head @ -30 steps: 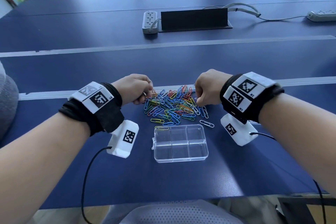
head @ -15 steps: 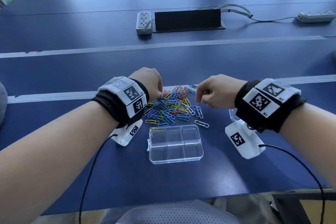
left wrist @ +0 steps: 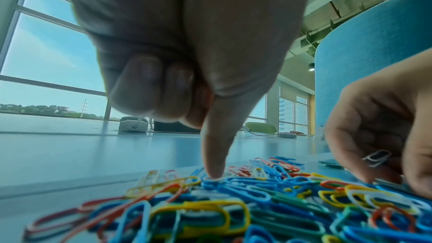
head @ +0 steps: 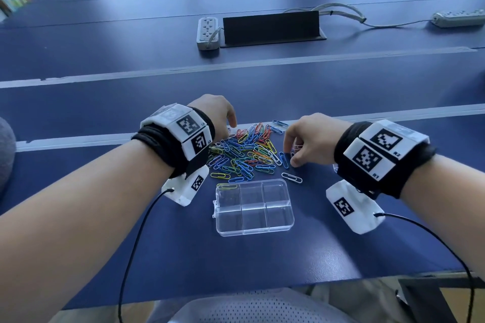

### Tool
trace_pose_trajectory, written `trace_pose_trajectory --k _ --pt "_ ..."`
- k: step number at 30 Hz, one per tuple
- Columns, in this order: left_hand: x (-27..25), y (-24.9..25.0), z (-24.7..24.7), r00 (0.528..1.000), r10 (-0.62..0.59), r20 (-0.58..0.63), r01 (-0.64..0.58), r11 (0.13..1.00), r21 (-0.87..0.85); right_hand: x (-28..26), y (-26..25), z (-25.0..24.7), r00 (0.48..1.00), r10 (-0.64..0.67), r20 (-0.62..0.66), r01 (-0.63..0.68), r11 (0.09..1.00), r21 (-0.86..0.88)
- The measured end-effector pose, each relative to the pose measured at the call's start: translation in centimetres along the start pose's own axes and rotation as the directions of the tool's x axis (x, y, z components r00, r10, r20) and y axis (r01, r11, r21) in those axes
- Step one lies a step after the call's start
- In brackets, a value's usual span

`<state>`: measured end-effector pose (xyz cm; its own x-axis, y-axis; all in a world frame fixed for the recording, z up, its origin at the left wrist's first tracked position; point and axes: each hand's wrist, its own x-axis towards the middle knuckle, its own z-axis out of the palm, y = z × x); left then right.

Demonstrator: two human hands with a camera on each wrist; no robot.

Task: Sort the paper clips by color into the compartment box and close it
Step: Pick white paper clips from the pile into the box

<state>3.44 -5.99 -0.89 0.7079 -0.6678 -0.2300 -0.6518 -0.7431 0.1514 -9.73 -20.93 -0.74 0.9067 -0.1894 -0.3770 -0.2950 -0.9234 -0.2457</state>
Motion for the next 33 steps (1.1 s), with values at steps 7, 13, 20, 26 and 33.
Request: trace_pose_trajectory --k 7,13,20,26,33 --pt "0.1 -0.1 -0.4 1.0 -0.007 0.028 0.006 0.999 0.054 0.1 0.3 -0.2 0.999 0.044 -0.019 -0.044 0.999 -0.008" --pt "0.0 1.1 0.0 0.998 0.051 0.047 -0.06 0.978 0.201 0.2 0.0 -0.3 0.997 0.071 0.032 -0.072 0.997 0.016" --pt "0.0 1.0 0.2 0.993 0.036 0.11 -0.056 0.981 0.186 0.2 0.7 0.1 0.997 0.08 0.02 -0.082 0.974 0.213" --pt "-0.4 0.5 0.5 0.997 0.061 0.054 -0.066 0.994 0.086 -0.5 1.2 -0.3 0.997 0.061 0.054 -0.077 0.934 0.35" --pt "-1.5 0.6 -0.6 0.998 0.059 0.035 -0.056 0.993 -0.105 -1.2 -0.7 -0.8 0.999 -0.022 -0.05 0.037 0.943 0.33"
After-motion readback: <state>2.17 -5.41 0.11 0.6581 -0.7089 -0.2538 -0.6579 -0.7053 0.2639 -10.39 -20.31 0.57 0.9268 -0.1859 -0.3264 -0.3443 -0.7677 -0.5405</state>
